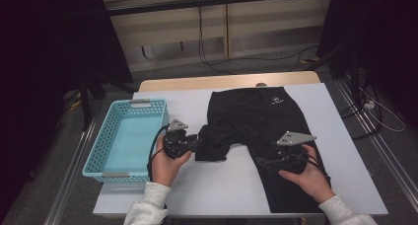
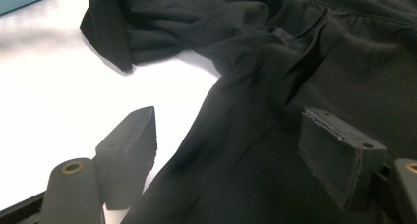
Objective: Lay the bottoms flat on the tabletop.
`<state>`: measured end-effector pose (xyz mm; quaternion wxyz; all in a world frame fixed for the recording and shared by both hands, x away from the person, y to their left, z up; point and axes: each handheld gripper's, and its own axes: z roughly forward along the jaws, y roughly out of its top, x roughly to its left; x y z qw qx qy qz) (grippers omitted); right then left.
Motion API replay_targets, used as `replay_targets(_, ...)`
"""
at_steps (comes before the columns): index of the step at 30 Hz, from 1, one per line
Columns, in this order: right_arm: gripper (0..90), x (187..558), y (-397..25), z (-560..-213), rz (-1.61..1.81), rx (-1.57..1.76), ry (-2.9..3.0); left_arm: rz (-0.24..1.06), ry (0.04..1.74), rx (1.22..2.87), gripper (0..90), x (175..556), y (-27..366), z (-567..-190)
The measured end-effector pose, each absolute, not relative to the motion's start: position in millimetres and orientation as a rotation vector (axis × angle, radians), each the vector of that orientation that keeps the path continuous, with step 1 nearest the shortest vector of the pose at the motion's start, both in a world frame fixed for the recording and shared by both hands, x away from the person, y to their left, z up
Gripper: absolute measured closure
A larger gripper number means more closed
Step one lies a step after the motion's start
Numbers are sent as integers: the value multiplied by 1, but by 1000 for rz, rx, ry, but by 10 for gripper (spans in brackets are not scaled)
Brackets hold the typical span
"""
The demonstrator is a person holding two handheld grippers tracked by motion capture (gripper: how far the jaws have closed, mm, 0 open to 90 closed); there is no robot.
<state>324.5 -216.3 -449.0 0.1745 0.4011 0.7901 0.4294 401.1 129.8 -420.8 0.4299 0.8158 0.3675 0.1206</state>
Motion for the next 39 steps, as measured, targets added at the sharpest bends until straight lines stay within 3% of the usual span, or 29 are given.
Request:
replay_targets(2, 223, 324, -216, -449, 1219, 1138, 2239, 310, 886, 2048, 428, 399, 128, -418)
replay_targets(7, 221, 324, -216, -449, 1218, 1138, 2240, 336, 841, 2052, 341, 392, 122, -411)
replay_targets(18, 221, 323, -214, -448, 1220, 1128, 2244, 286, 766, 2107, 391, 376, 107, -412)
replay_targets(31, 221, 323, -213, -449, 1217, 1127, 2249, 233, 738, 2230, 563, 377, 82, -451)
replay_targets(39, 220, 323, -214, -451, 1212, 1131, 2253, 193, 780, 2239, 826, 378, 83, -453)
